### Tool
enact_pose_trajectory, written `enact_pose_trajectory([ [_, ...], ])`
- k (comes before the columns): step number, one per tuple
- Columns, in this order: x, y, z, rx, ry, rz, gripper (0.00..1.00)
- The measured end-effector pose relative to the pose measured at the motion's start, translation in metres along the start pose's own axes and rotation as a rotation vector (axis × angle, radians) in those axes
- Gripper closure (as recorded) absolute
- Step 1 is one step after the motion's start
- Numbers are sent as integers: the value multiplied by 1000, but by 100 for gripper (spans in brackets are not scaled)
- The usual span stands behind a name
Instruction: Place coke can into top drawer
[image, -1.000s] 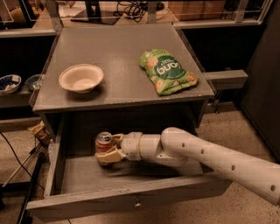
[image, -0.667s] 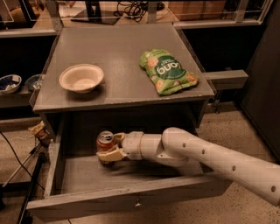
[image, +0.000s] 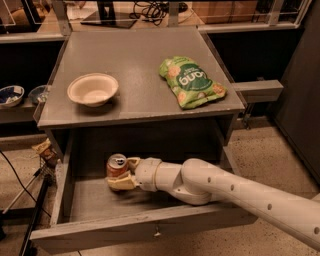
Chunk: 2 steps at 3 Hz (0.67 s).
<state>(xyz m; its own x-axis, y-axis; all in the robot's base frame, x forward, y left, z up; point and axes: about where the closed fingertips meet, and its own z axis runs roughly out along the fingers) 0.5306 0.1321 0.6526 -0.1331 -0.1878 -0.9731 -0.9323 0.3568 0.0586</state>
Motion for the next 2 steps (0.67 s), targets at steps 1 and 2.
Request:
enact_pose_trajectory([
  [1, 0, 0, 0, 0, 0, 0, 100],
  [2, 3, -3, 5, -28, 37, -28, 100],
])
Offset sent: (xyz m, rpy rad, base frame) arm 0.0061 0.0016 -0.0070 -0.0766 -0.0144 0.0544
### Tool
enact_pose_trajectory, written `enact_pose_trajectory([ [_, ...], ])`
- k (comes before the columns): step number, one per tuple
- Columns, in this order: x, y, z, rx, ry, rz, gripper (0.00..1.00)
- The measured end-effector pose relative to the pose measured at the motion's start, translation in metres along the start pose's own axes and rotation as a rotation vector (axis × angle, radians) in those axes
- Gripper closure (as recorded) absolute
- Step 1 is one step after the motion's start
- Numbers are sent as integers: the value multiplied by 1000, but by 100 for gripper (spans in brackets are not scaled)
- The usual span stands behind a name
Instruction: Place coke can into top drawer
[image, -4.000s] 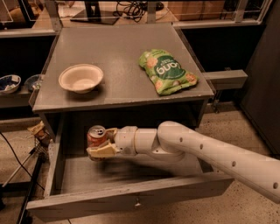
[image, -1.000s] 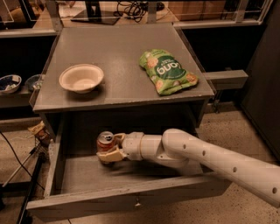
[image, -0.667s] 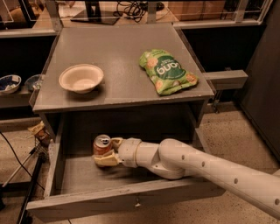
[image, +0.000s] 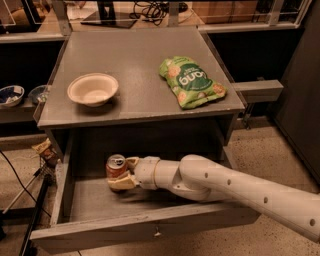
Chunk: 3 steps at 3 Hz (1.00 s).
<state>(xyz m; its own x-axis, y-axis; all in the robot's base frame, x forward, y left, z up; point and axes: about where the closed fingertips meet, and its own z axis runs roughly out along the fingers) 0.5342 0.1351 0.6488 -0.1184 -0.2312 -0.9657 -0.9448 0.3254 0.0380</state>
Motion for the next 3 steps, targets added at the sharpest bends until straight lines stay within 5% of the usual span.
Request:
enact_pose_trajectory([
  [2, 1, -5, 6, -25, 23, -25, 100],
  [3, 1, -5, 6, -25, 23, -25, 81],
])
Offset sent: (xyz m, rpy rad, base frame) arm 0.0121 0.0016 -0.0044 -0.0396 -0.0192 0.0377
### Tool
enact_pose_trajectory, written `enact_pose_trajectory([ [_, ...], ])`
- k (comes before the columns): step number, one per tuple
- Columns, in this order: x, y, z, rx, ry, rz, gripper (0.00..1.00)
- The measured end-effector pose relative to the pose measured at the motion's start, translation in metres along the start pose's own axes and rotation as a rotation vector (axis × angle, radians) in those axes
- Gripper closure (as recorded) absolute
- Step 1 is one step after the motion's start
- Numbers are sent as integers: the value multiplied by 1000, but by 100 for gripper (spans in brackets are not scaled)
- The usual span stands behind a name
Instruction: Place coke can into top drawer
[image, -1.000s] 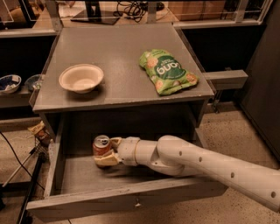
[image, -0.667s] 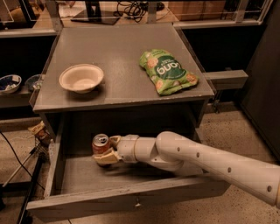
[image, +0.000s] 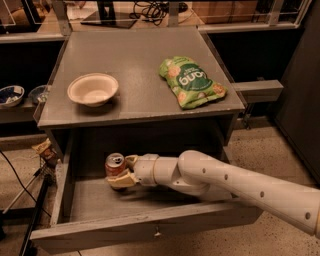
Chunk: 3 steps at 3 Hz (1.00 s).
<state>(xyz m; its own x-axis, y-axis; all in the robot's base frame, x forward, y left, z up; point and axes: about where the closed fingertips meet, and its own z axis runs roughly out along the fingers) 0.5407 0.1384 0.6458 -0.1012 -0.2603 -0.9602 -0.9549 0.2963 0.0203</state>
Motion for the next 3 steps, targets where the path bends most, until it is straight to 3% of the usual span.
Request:
enact_pose_trajectory([
  [3, 0, 0, 0, 0, 0, 0, 12],
])
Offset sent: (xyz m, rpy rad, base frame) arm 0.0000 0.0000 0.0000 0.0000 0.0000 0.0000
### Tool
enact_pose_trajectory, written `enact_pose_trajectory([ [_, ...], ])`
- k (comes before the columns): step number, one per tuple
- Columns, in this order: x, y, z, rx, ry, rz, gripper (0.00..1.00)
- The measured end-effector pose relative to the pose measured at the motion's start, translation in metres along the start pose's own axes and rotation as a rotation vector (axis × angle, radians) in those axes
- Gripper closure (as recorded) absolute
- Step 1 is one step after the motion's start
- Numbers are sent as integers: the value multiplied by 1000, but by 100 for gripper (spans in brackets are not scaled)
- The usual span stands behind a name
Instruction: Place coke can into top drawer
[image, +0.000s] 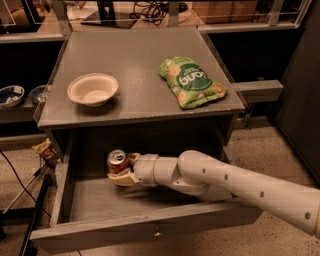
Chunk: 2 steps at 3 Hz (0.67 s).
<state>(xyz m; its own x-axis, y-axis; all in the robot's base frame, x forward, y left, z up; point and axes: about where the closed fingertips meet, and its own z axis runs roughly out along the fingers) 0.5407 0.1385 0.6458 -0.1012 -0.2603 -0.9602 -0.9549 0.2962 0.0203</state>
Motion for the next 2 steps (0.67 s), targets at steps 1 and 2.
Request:
enact_pose_trajectory([
  [1, 0, 0, 0, 0, 0, 0, 0],
  [2, 0, 0, 0, 0, 0, 0, 0],
])
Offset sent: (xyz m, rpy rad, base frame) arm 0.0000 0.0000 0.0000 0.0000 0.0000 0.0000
